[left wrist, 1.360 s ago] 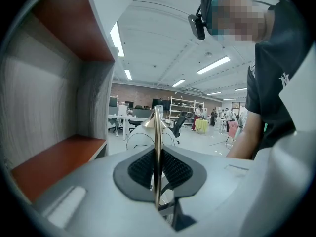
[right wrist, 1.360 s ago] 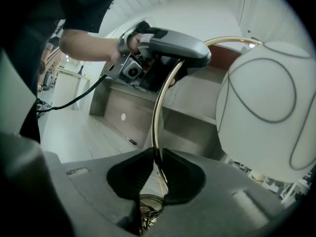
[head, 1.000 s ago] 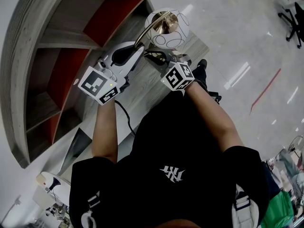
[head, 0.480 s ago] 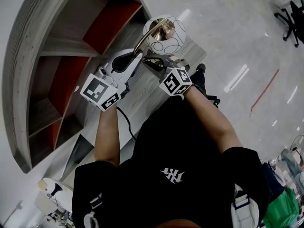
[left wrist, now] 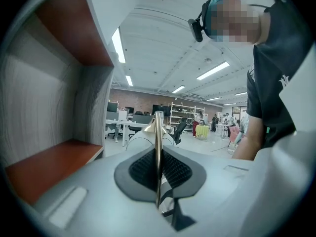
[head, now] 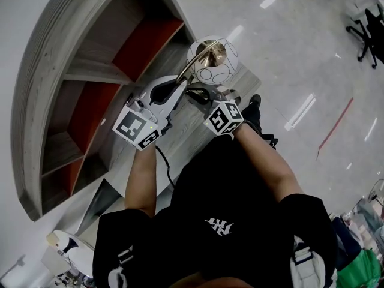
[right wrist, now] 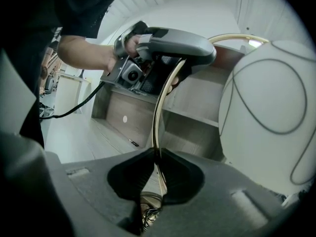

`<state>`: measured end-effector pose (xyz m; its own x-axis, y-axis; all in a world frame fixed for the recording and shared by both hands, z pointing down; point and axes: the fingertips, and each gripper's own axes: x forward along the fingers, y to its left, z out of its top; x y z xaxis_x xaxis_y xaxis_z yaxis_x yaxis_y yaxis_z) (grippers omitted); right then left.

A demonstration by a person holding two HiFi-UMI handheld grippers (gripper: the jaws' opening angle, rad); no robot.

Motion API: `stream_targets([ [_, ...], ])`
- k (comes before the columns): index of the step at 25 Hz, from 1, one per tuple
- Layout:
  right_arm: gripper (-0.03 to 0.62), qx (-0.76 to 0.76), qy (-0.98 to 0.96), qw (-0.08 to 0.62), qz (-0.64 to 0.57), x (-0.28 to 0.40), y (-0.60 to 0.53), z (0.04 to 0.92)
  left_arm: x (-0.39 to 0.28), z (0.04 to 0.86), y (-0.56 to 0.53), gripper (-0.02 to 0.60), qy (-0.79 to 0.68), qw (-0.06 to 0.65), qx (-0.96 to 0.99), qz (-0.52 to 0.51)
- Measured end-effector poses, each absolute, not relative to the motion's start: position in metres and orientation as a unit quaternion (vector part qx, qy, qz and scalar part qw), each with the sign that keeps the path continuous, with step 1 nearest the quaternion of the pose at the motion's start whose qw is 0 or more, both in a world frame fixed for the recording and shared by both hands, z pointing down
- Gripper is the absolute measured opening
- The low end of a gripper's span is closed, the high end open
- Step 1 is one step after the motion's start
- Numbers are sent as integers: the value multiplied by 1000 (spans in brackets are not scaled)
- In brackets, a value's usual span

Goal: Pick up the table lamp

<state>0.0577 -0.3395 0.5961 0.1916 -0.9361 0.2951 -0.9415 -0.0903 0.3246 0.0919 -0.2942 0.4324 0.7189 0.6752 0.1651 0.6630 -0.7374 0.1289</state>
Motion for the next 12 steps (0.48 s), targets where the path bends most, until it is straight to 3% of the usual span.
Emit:
stream_targets([
  [12, 40, 733, -639, 234, -15, 51, -342, 581, 89, 415, -297, 17, 351, 53, 932, 76],
])
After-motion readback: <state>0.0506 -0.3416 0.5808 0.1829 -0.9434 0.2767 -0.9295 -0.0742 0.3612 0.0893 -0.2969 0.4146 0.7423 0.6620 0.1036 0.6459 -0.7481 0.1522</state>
